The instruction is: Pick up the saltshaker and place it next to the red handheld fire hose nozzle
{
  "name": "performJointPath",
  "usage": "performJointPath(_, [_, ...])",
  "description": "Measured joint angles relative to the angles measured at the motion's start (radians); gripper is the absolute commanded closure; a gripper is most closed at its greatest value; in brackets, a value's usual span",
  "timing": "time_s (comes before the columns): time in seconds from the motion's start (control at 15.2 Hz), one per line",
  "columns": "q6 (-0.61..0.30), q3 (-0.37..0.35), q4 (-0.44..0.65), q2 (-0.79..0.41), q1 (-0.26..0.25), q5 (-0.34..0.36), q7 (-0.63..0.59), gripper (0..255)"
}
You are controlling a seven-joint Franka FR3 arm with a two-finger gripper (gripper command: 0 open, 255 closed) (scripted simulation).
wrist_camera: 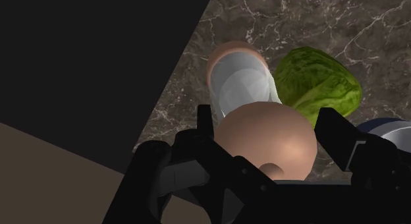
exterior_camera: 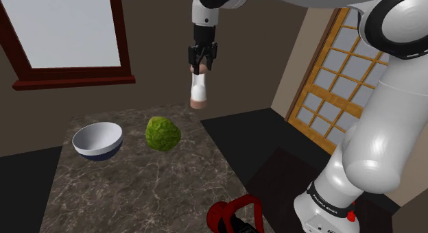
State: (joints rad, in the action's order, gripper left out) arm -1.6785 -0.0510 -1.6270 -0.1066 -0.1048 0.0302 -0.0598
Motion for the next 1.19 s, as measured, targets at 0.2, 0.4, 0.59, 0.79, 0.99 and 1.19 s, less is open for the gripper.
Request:
performJointPath(0.2, [0.042,0.0,0.049,-0.006,0.0,0.0,0.002,255])
performJointPath(0.4, [0.081,0.001,0.091,-0.01,0.001,0.0,0.004,255])
performJointPath(0.59, [0.126,0.0,0.146,-0.02,-0.001,0.001,0.003,255])
performJointPath(0.79, [0.172,-0.001,0.204,-0.032,-0.001,0.002,0.003,255])
performJointPath(0.99, [0.217,-0.001,0.263,-0.046,-0.002,0.002,0.004,255])
performJointPath(1.19, [0.261,-0.001,0.321,-0.06,-0.003,0.003,0.004,255])
